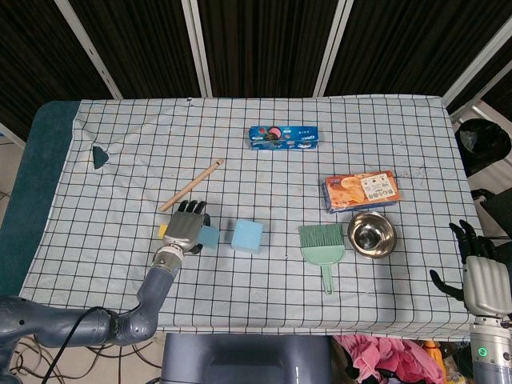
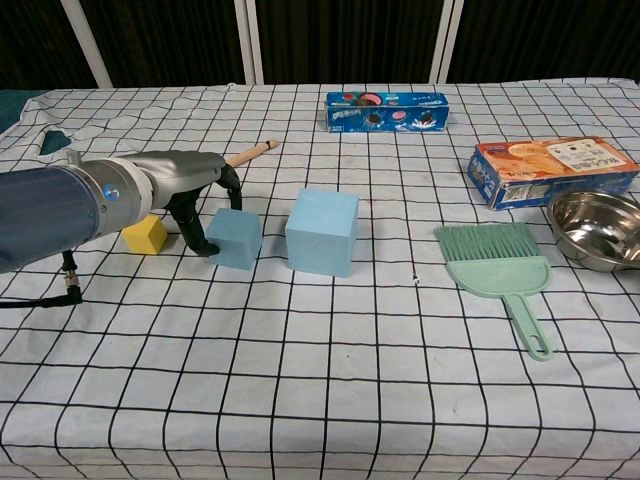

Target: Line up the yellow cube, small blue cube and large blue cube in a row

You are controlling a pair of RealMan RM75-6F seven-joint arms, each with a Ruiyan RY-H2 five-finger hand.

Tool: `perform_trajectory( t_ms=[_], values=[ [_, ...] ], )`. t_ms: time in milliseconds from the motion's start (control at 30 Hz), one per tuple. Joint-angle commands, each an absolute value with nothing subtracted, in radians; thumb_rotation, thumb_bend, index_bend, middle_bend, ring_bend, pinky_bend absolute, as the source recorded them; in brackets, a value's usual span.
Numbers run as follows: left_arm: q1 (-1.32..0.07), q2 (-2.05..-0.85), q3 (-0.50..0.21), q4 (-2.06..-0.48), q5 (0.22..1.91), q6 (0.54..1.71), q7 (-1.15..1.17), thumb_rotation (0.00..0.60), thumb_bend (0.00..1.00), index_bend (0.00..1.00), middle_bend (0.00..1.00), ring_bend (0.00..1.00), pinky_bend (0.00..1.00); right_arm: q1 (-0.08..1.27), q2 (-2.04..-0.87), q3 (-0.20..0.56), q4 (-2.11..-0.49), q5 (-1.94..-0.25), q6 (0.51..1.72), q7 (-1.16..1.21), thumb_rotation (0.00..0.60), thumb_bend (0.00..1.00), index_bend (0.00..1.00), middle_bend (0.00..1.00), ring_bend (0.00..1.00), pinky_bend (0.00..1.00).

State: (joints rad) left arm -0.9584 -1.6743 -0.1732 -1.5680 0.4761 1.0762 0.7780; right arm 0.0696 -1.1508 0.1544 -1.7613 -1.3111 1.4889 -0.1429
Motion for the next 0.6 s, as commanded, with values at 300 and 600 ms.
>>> perform_trajectory(
  t_ms=[300, 600],
  values=[
    [-0.958, -1.673, -0.171, -1.581, 0.476, 1.095, 0.789, 0.600, 0.29, 0.45, 0.08, 0.00, 0.00, 0.070, -1.151, 0.153, -1.765, -1.314, 1.490, -0.148, 0.600, 0.19, 0.10, 0.05, 0.19, 0.12],
    [-0.960, -1.670, -0.177, -1.583, 0.467, 1.100, 0.793, 0.600, 0.29, 0.46, 0.08, 0.00, 0.00, 0.072, -1.153, 0.154, -1.768, -1.312, 1.490, -0.153, 0.600, 0.19, 0.10, 0.05, 0.19, 0.12]
  ],
)
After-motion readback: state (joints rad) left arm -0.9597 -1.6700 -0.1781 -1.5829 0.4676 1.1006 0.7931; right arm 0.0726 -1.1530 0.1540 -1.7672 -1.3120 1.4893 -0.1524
